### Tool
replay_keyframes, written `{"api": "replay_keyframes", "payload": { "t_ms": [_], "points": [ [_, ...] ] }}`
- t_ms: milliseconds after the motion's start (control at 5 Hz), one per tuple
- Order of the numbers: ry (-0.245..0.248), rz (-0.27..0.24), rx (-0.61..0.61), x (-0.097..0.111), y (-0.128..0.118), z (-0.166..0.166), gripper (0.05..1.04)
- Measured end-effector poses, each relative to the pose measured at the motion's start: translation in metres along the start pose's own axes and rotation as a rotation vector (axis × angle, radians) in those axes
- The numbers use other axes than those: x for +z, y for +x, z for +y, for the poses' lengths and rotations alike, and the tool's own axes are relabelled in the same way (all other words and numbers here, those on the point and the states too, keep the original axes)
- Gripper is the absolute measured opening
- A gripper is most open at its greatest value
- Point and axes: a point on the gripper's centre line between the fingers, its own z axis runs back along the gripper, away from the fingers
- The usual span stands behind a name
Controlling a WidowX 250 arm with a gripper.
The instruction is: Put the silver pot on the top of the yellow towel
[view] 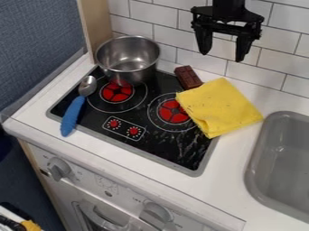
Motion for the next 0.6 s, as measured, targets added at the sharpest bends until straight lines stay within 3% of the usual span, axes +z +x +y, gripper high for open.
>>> {"api": "replay_keyframes", "payload": {
  "t_ms": [400,600],
  "points": [
    [0.013,0.054,0.033,-0.022,-0.009,0.015,0.999],
    [0.038,0.074,0.083,-0.029,-0.019,0.049,0.999]
  ]
}}
